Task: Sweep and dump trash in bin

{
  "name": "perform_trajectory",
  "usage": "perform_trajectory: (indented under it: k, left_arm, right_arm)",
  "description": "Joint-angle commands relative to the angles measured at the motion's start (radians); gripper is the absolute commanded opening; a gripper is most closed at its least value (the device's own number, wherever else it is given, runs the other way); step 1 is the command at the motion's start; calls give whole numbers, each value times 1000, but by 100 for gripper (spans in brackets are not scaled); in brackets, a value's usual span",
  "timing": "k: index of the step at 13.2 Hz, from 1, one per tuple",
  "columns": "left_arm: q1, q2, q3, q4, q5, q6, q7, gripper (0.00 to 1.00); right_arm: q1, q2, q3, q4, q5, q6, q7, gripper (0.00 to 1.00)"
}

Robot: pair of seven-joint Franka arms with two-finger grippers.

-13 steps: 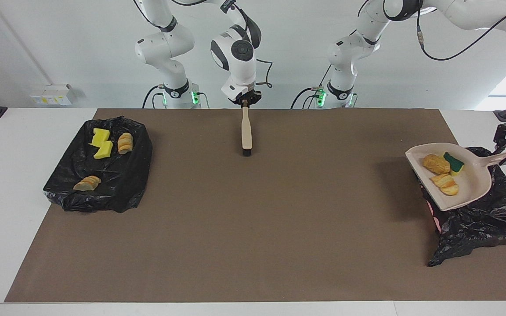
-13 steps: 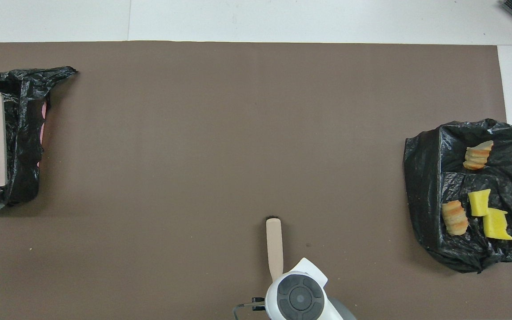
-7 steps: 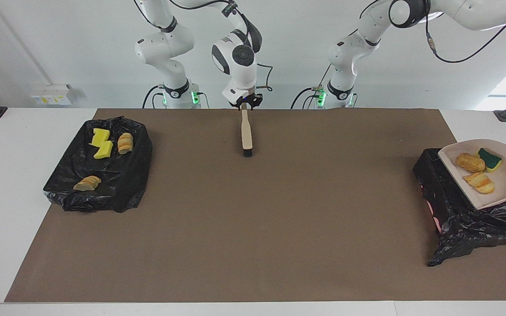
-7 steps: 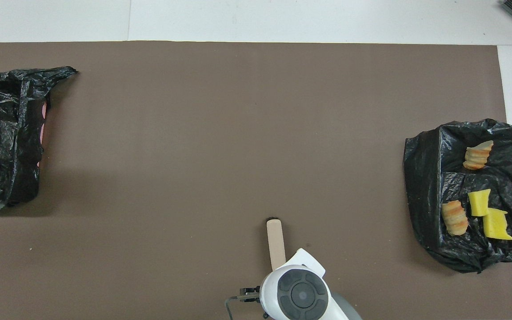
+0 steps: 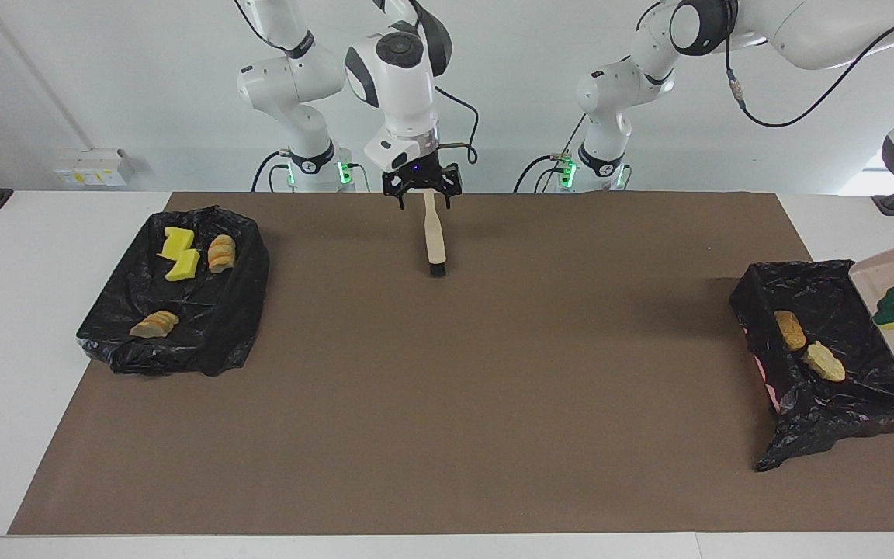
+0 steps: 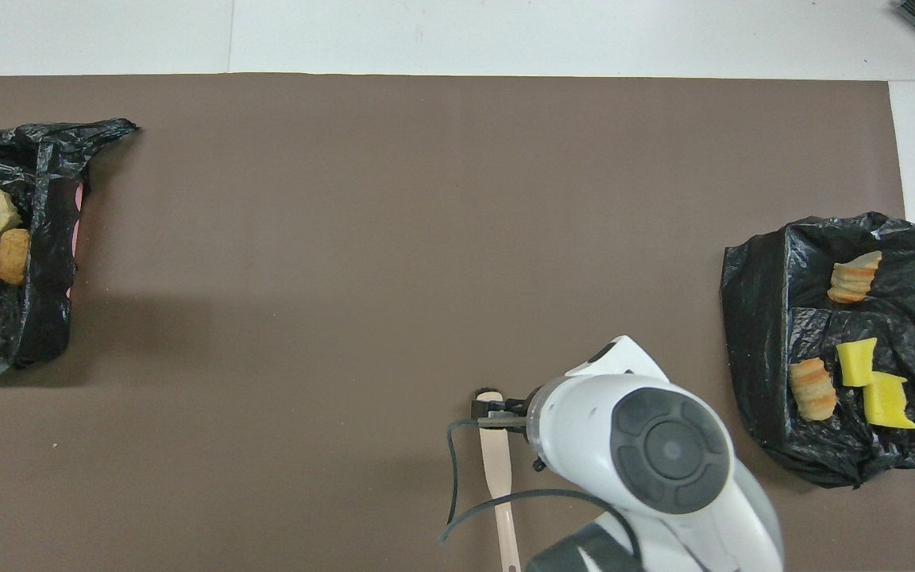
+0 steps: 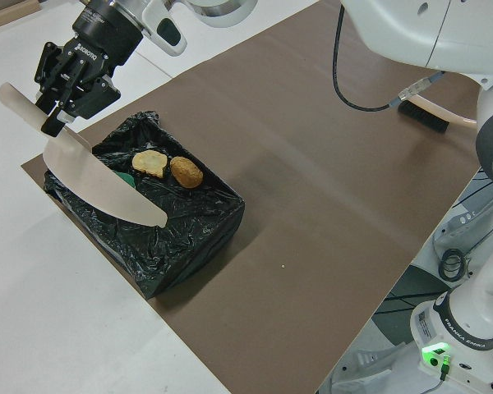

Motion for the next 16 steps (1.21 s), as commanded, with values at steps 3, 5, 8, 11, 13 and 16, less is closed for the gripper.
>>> perform_trajectory:
  k: [3, 5, 8, 11, 13, 16]
  left_arm:
    - [-27, -78, -6, -54, -39, -57, -49, 0]
    - [-81, -90, 0, -149, 28, -99, -223, 0]
    - [-132, -94, -2, -205, 146, -154, -339, 0]
    - [-118, -136, -2, -159, 125, -134, -131, 0]
    - [-116, -162, -5, -149, 35, -136, -74, 0]
    - [-121, -179, -2, -165, -212, -142, -123, 0]
  right_arm:
    - [-144, 2, 8, 123, -43, -83, -90, 100]
    - [-194, 5, 8, 160, -52, -82, -108, 100]
    - [-268, 2, -16, 189, -52, -91, -281, 100]
    - [-239, 4, -131, 225, -55, -148, -329, 100]
    - [-196, 5, -217, 260, -93, -183, -347, 100]
    - [-197, 20, -280, 343, -142, -258, -470, 100]
